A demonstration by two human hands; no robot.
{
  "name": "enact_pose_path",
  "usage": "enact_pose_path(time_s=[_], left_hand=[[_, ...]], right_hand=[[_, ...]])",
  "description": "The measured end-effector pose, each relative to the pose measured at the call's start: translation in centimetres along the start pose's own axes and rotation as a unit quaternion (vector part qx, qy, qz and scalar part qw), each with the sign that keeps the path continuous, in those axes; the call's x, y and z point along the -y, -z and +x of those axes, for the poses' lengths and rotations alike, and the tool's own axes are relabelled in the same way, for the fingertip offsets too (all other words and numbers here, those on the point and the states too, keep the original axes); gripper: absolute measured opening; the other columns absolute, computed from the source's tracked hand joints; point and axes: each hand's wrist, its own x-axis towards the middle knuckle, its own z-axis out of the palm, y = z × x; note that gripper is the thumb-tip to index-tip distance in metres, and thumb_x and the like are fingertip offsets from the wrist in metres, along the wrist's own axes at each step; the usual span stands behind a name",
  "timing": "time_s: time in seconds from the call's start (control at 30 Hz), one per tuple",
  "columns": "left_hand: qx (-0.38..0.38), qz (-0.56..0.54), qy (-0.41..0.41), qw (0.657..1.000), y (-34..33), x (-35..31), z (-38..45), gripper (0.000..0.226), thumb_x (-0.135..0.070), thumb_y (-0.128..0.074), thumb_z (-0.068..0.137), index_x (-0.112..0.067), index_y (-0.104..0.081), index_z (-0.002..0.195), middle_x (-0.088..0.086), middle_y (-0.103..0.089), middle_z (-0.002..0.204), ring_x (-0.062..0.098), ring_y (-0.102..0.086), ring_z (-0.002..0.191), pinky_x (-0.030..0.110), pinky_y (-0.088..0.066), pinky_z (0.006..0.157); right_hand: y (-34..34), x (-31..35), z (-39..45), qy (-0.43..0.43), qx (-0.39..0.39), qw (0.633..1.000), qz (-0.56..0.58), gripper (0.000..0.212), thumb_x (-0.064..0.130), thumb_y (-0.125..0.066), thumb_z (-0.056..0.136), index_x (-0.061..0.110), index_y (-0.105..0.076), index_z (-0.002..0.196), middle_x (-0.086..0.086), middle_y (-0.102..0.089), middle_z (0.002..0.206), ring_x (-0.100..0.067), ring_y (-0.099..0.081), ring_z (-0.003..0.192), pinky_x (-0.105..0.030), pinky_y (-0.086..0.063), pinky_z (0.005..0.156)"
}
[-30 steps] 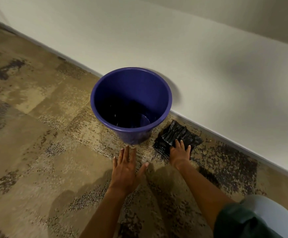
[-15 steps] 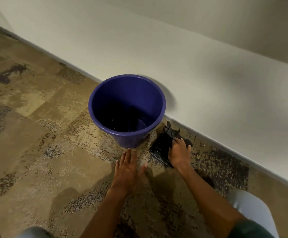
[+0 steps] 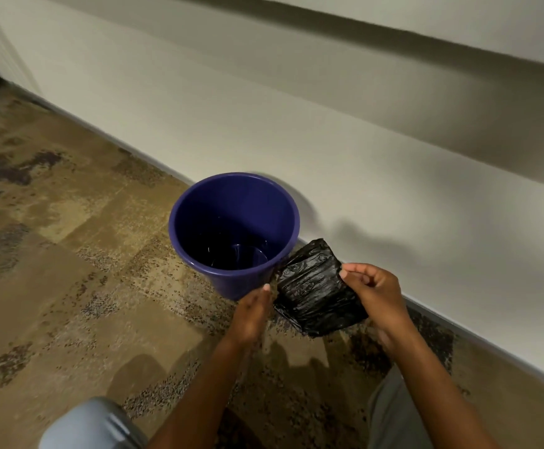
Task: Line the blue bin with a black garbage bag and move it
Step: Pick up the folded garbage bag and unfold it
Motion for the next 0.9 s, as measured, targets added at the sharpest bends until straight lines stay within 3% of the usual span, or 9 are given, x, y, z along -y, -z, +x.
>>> enact_pose_path(time_s=[0.1,0.2,0.33,0.47,0.57,0.67,0.73,0.8,0.9], left_hand=[[0.03,-0.11,0.093,0.989,-0.2,-1.2,-0.2,0.043,-0.041,-0.037,0.102,-0.014,-0.059,0.126,0.013,-0.064,0.125,0.029,-0.061,0.114,0.046,-0.048,0.098],[0.097,-0.198,0.079,0.972,-0.3,-2.5,-1.1,0.027,-0.025,-0.048,0.098,-0.012,-0.069,0.11,0.014,-0.07,0.113,0.029,-0.066,0.103,0.042,-0.051,0.087],[0.18,-0.288,0.055,0.939,-0.4,-2.9,-1.7,0.027,-0.013,-0.067,0.087,-0.003,-0.067,0.113,0.021,-0.044,0.103,0.033,-0.048,0.089,0.035,-0.055,0.076],[0.139,-0.231,0.026,0.963,-0.9,-3.8,-2.3,0.021,0.005,-0.061,0.087,-0.002,-0.074,0.101,0.03,-0.06,0.105,0.031,-0.061,0.089,0.038,-0.055,0.077],[0.074,-0.178,0.011,0.981,-0.5,-4.6,-2.7,0.021,0.005,-0.06,0.086,-0.008,-0.076,0.086,0.021,-0.07,0.095,0.034,-0.059,0.087,0.04,-0.048,0.074],[0.017,-0.145,-0.015,0.989,0.3,-5.4,-2.5,0.009,-0.005,-0.066,0.086,-0.002,-0.073,0.091,0.024,-0.072,0.102,0.04,-0.065,0.095,0.05,-0.051,0.087],[-0.013,-0.141,-0.029,0.99,0.7,-6.0,-2.4,0.021,-0.009,-0.069,0.085,0.007,-0.067,0.098,0.025,-0.072,0.103,0.04,-0.068,0.098,0.055,-0.051,0.091],[-0.023,-0.132,-0.044,0.99,0.8,-6.6,-2.6,0.026,-0.011,-0.07,0.085,0.01,-0.065,0.1,0.024,-0.072,0.102,0.036,-0.069,0.091,0.05,-0.054,0.087],[-0.015,-0.127,-0.048,0.991,0.8,-6.9,-2.8,0.027,-0.014,-0.07,0.086,0.008,-0.066,0.1,0.021,-0.07,0.092,0.03,-0.065,0.084,0.042,-0.053,0.081]], right_hand=[[0.7,1.1,-0.6,-0.038,0.038,0.992,0.113,0.015,0.011,-0.068,0.086,0.014,-0.072,0.101,-0.004,-0.078,0.089,-0.016,-0.073,0.083,-0.027,-0.056,0.072],[0.6,1.6,-1.1,-0.045,0.03,0.985,0.162,0.016,0.005,-0.065,0.088,0.011,-0.07,0.101,-0.005,-0.077,0.09,-0.015,-0.073,0.082,-0.02,-0.057,0.066],[0.0,1.3,-1.4,-0.063,0.005,0.985,0.163,0.015,0.006,-0.064,0.089,0.01,-0.071,0.102,-0.006,-0.077,0.092,-0.019,-0.072,0.086,-0.023,-0.055,0.068],[-1.2,0.8,-1.3,-0.082,-0.009,0.987,0.141,0.015,0.007,-0.062,0.091,0.009,-0.07,0.104,-0.008,-0.075,0.097,-0.023,-0.07,0.096,-0.028,-0.054,0.076],[-2.2,0.7,-1.6,-0.106,0.021,0.989,0.098,0.016,0.022,-0.062,0.093,0.016,-0.072,0.104,-0.004,-0.074,0.105,-0.022,-0.067,0.104,-0.034,-0.053,0.087],[-2.4,0.6,-2.3,-0.088,0.044,0.995,0.035,0.048,0.055,-0.048,0.092,0.025,-0.06,0.128,0.008,-0.059,0.129,-0.015,-0.053,0.121,-0.035,-0.041,0.102],[-2.3,0.8,-3.0,-0.034,0.041,0.998,0.042,0.068,0.069,-0.041,0.088,0.028,-0.047,0.141,0.009,-0.049,0.142,-0.013,-0.046,0.129,-0.036,-0.037,0.108],[-2.5,0.8,-3.8,-0.005,0.072,0.994,0.078,0.079,0.078,-0.047,0.079,0.033,-0.041,0.143,0.009,-0.047,0.146,-0.011,-0.047,0.13,-0.039,-0.037,0.109],[-3.5,0.6,-4.6,-0.037,0.124,0.989,0.068,0.087,0.077,-0.067,0.065,0.044,-0.039,0.14,0.015,-0.046,0.143,-0.011,-0.047,0.129,-0.046,-0.04,0.11]])
